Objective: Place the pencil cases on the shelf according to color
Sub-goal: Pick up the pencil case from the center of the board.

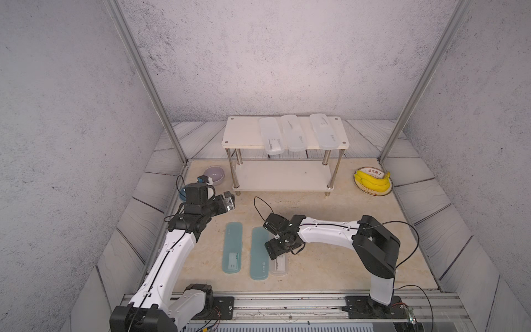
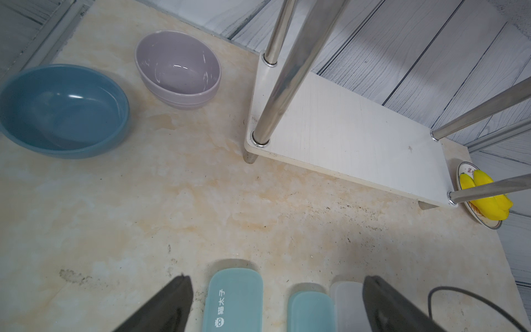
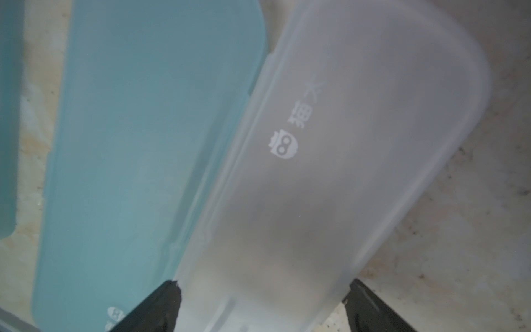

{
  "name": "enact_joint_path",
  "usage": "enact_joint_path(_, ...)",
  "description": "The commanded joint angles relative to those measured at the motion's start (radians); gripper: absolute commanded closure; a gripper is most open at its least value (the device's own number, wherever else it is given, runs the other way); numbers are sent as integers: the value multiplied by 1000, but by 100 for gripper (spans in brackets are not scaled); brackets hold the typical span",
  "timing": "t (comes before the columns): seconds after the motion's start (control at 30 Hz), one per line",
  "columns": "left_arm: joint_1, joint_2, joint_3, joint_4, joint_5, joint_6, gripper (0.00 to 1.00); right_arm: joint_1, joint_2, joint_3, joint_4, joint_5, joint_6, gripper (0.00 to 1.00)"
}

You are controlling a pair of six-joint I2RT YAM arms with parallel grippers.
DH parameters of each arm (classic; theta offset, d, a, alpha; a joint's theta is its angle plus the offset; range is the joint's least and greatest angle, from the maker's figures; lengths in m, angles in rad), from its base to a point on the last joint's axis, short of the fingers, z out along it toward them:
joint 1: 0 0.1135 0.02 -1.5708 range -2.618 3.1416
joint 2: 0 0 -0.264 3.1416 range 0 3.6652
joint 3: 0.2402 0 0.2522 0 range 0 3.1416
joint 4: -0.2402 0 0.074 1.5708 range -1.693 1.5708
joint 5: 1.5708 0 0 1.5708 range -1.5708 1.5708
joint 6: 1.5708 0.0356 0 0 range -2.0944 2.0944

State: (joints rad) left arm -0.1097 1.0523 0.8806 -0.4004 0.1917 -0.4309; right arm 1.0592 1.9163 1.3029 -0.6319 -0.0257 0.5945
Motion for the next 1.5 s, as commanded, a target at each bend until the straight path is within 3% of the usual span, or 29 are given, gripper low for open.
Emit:
enact_joint_path(0.0, -3, -19, -12, 8, -2, 4, 1, 17, 52, 48, -48, 8, -2, 7)
enact_joint_path(0.27, 2, -31, -10, 11, -23, 9, 1, 24, 135, 120, -114, 33, 13, 7)
enact_joint_path(0.4, 4, -32, -6, 5, -21, 12, 1, 22, 149, 133, -175, 117, 27, 6)
enact_joint_path(0.77, 4, -27, -16, 16, -2, 1, 1, -96, -77, -158, -111, 170, -8, 5)
enact_joint_path(0.93, 4, -26, -20, 22, 2, -3, 1, -105, -160, -166, -127, 179, -30, 1)
enact_joint_path(1.17, 4, -38, -24, 20, 1, -6, 1, -104, -251, -117, -269, 244, 133, 0)
enact_joint_path(1.47, 4, -54, -31, 38, 37, -24, 1, -88, -251, -189, -207, 61, 403, 0)
